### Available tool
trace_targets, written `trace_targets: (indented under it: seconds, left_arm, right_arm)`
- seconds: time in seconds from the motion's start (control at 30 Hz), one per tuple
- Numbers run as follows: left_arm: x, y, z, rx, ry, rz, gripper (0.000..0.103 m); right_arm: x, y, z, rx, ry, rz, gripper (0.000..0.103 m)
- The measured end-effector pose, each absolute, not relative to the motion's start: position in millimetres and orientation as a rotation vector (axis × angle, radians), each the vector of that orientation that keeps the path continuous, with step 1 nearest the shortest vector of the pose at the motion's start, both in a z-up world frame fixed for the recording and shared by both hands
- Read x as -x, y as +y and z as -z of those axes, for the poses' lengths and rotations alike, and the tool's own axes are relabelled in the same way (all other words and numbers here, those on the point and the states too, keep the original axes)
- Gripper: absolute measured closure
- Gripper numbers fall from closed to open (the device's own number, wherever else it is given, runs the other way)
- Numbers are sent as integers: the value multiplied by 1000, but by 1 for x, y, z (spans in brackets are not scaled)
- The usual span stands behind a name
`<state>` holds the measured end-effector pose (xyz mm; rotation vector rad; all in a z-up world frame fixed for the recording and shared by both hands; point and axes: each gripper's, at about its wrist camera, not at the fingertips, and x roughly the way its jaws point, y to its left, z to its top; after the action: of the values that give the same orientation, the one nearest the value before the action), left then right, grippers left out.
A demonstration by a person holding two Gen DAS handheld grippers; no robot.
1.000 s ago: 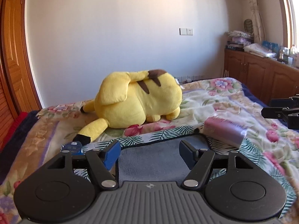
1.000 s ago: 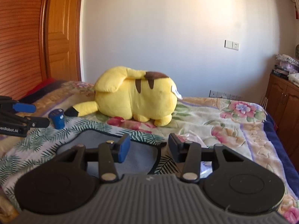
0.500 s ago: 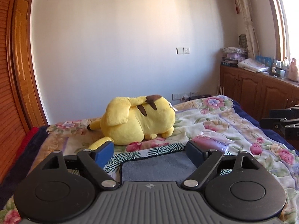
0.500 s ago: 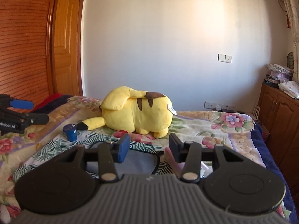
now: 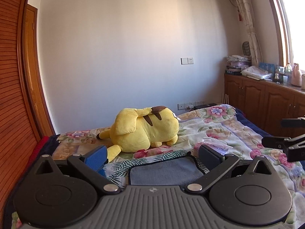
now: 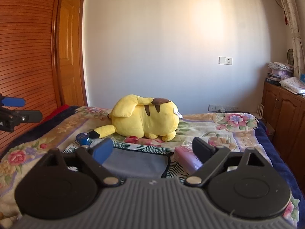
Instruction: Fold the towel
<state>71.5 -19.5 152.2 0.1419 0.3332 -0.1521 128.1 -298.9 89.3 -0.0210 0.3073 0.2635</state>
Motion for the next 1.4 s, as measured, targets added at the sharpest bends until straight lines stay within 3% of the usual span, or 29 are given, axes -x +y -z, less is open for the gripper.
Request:
trace_targets:
  seconds: [1.4]
  left_arm:
    - [-18, -16, -10, -111, 485, 99, 16]
  right_arm:
    - [-78, -269, -2, 14, 407, -258, 0]
